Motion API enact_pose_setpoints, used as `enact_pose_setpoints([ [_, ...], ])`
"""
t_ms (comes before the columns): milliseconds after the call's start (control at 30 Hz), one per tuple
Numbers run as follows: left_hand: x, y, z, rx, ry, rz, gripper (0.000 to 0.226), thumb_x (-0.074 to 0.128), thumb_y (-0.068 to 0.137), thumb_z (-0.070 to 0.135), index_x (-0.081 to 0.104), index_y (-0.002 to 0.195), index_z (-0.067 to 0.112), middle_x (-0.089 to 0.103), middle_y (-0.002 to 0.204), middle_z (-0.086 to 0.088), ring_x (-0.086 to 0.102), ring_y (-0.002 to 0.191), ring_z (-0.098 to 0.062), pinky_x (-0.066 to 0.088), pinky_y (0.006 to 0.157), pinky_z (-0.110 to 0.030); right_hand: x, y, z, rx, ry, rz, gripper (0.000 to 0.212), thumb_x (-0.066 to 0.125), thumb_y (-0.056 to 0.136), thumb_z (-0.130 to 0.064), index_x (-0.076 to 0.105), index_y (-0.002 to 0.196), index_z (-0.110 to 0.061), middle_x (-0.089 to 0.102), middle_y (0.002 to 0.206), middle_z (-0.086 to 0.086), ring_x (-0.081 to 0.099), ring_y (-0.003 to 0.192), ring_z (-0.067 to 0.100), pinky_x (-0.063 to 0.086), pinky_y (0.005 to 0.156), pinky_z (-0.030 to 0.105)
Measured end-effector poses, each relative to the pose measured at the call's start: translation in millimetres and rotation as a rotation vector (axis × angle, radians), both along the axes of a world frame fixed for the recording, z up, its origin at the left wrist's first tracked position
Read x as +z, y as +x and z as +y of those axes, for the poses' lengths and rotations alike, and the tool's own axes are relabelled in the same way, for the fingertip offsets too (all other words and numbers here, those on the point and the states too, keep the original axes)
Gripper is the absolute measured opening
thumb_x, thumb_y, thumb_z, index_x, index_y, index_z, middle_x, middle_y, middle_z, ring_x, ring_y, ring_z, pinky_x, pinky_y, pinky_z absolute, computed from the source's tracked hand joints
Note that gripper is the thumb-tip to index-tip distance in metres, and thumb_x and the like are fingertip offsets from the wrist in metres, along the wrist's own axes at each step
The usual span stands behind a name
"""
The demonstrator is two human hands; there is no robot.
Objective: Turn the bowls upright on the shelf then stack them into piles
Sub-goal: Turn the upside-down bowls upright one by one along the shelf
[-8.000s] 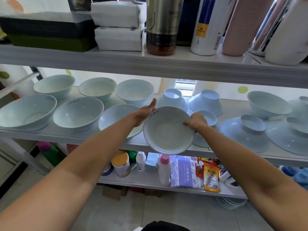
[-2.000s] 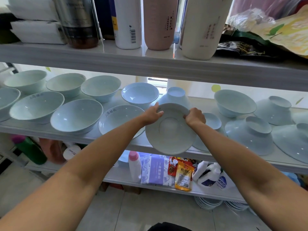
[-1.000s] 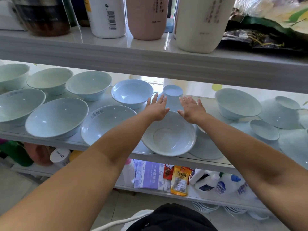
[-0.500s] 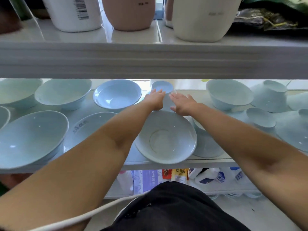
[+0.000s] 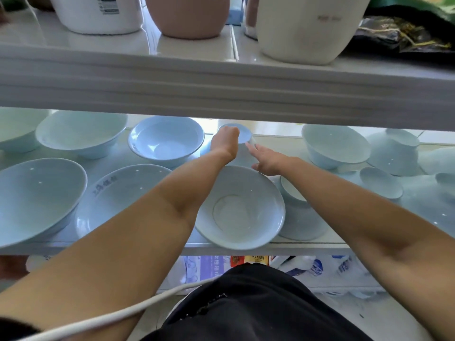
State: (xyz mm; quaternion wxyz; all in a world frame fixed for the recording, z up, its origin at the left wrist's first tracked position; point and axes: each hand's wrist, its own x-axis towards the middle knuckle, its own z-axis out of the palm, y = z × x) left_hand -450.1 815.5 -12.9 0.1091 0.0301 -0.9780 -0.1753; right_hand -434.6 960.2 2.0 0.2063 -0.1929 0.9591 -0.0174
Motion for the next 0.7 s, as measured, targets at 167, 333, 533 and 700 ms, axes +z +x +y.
enact_pose_setpoints([
  [167,12.0,-2.3,-2.9,0.077,0.211,0.022,0.022,0.047,0.079,-0.004,0.051,0.062,0.01,0.057,0.079,-0.014,0.047,0.074,-0.028,0.042,0.067,-0.033,8.3,-4.9,-0.8,-0.138,-0.102,-0.011,0.067,0.039,0.1,-0.028,-0.001,0.152,-0.017,0.023,0.156,0.014,0.03,0.14,0.031,0.026,0.111,0.038],
  [333,24.1,-2.4,-8.8,0.199,0.73,0.007,0.033,0.065,0.081,0.006,0.048,0.057,0.022,0.06,0.081,-0.003,0.053,0.081,-0.021,0.047,0.082,-0.031,18.5,-10.2,-11.1,-0.564,-0.505,-0.165,0.092,0.05,0.096,-0.03,-0.024,0.147,-0.012,0.039,0.143,0.017,0.052,0.121,0.036,0.045,0.093,0.04],
  [533,29.8,8.5,-15.1,0.224,1.134,0.014,0.018,0.07,0.078,-0.001,0.06,0.07,0.011,0.057,0.071,0.003,0.058,0.081,-0.022,0.055,0.082,-0.036,24.5,-25.1,-30.5,-0.981,-1.246,-0.15,0.052,0.066,0.084,0.0,0.046,0.132,-0.002,0.059,0.126,0.016,0.061,0.11,0.03,0.055,0.083,0.041],
  [700,32.0,9.9,-27.5,0.175,0.942,-0.047,0.009,0.069,0.081,0.007,0.063,0.075,0.006,0.058,0.076,-0.005,0.057,0.083,-0.024,0.053,0.082,-0.037,40.5,-22.8,-35.3,-0.735,-0.945,0.097,0.038,0.066,0.087,-0.016,0.057,0.12,0.001,0.061,0.115,0.008,0.059,0.112,0.027,0.047,0.099,0.032],
])
